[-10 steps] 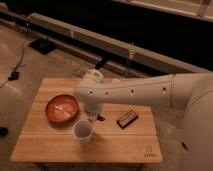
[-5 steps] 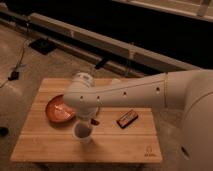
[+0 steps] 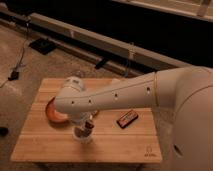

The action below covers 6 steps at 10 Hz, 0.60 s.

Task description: Place the pepper in the ceramic cup

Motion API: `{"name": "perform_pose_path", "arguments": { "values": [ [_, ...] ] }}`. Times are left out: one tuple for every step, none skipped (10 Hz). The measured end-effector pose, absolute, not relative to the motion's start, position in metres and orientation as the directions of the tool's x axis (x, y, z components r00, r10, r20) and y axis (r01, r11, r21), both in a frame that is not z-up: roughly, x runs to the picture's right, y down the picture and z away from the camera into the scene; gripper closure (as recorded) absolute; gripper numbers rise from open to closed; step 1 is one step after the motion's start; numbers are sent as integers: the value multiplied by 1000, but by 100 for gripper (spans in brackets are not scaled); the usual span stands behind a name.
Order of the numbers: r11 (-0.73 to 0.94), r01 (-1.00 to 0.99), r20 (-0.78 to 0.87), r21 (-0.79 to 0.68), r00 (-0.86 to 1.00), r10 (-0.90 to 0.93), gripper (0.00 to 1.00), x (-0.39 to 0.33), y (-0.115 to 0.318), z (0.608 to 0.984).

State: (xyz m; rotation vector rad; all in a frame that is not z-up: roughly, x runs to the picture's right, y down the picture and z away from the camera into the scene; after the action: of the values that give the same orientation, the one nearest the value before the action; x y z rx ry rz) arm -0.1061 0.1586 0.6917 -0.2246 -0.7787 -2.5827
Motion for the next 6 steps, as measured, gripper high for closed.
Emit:
{"name": "perform_pose_path", "arguments": {
  "values": [
    [-751, 441, 268, 492, -897, -351, 68, -108, 157, 692],
    [-753, 438, 271, 492, -898, -346, 58, -108, 158, 692],
    [-753, 437, 271, 491, -899, -344, 48, -107, 159, 691],
    [-753, 439, 271, 490, -898, -347, 41, -107, 159, 691],
    [-753, 438, 270, 490, -898, -347, 40, -108, 158, 690],
    [-754, 436, 269, 491, -899, -345, 40, -109, 158, 690]
  ]
}}
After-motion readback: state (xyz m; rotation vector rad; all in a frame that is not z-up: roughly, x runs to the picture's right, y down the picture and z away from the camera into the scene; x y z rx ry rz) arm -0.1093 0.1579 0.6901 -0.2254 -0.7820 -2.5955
